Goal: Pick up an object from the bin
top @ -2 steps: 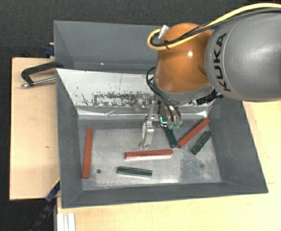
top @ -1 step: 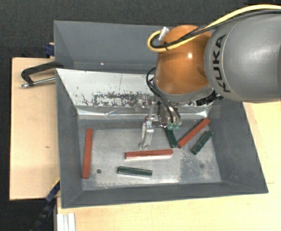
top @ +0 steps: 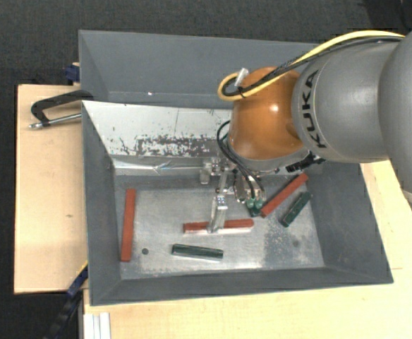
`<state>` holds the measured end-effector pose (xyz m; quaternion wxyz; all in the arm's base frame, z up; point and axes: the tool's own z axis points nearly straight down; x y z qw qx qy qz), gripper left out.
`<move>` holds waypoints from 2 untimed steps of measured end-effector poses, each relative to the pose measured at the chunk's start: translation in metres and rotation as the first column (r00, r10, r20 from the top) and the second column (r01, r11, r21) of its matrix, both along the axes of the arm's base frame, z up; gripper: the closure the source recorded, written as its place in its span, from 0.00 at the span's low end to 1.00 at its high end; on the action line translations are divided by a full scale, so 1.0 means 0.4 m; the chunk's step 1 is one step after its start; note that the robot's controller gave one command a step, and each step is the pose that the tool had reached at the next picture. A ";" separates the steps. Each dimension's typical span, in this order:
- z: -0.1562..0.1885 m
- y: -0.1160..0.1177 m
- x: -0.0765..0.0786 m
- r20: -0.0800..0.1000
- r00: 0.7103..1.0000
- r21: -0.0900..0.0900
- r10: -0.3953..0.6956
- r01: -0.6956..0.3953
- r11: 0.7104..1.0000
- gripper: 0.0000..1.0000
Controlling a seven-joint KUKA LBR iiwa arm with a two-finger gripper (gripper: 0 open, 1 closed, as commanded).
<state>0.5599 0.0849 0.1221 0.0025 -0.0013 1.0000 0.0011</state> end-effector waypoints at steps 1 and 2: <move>-0.112 -0.013 -0.084 -0.005 0.997 -0.001 -0.077 0.077 0.997 1.00; -0.112 -0.013 -0.084 -0.005 0.997 -0.001 -0.078 0.078 0.997 1.00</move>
Offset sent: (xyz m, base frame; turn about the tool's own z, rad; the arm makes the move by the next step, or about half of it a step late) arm 0.0000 0.0000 0.0000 0.0000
